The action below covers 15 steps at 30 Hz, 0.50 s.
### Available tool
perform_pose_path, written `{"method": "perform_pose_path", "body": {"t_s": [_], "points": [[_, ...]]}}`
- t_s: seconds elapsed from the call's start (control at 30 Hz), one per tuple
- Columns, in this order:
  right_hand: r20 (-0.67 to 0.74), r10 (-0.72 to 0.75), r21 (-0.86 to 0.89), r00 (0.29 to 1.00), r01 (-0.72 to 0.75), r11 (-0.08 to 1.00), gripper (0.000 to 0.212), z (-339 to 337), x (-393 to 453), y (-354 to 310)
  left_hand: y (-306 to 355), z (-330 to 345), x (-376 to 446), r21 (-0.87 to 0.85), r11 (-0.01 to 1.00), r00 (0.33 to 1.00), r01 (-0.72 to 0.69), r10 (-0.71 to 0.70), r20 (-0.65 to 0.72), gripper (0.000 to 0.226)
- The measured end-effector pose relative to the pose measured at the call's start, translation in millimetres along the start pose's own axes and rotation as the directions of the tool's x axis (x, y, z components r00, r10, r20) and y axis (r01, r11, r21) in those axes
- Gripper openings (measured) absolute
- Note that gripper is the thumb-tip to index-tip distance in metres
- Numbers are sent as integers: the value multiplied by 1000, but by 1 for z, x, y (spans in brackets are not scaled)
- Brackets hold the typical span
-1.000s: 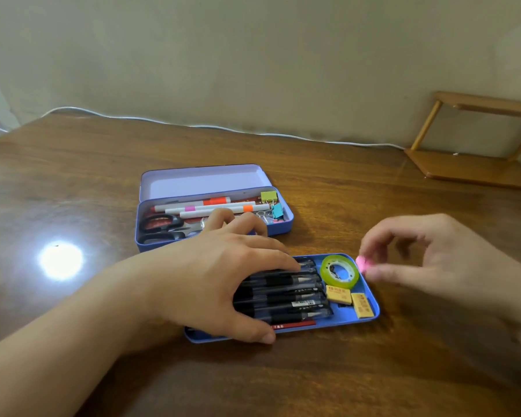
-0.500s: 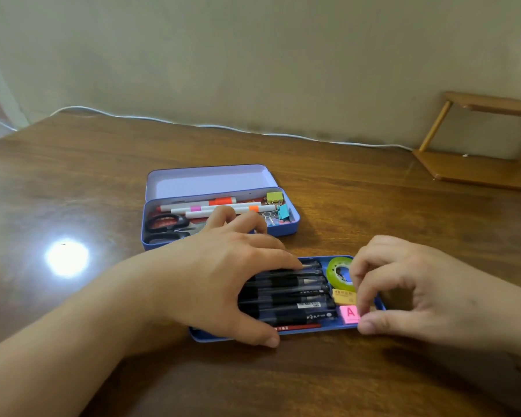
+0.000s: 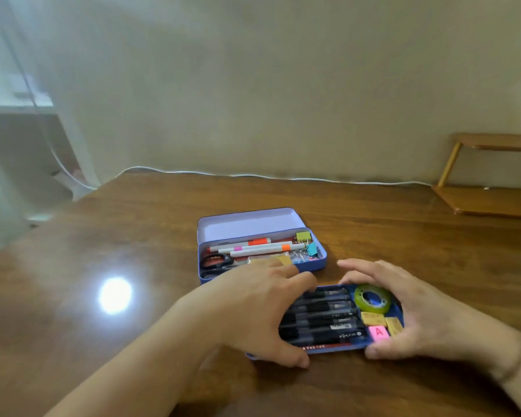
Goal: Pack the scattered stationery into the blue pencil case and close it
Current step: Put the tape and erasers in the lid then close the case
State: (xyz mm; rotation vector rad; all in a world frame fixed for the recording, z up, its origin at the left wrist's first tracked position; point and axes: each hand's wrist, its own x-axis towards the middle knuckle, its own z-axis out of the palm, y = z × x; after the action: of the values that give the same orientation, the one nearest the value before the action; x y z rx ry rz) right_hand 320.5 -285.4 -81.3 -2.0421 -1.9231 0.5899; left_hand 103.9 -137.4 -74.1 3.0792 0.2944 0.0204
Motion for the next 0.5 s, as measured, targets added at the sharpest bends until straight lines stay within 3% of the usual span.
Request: {"method": "perform_pose_path", "body": {"t_s": [0.23,0.4,0.5], "points": [[-6,-5,32,1000,6,999,94,-9,-4,-16,-9,-14,-29,-186,981,998,48,-39,53,84],[-14,-41,104,999,42,994,88,-21,24,-28,-29,-18,-56,-252,958,972,133,-176,-155,67],[-61,-57,132,996,65,989,99,-26,56,-32,-54,-14,-58,-301,931,915,207,-293,-276,58]]}}
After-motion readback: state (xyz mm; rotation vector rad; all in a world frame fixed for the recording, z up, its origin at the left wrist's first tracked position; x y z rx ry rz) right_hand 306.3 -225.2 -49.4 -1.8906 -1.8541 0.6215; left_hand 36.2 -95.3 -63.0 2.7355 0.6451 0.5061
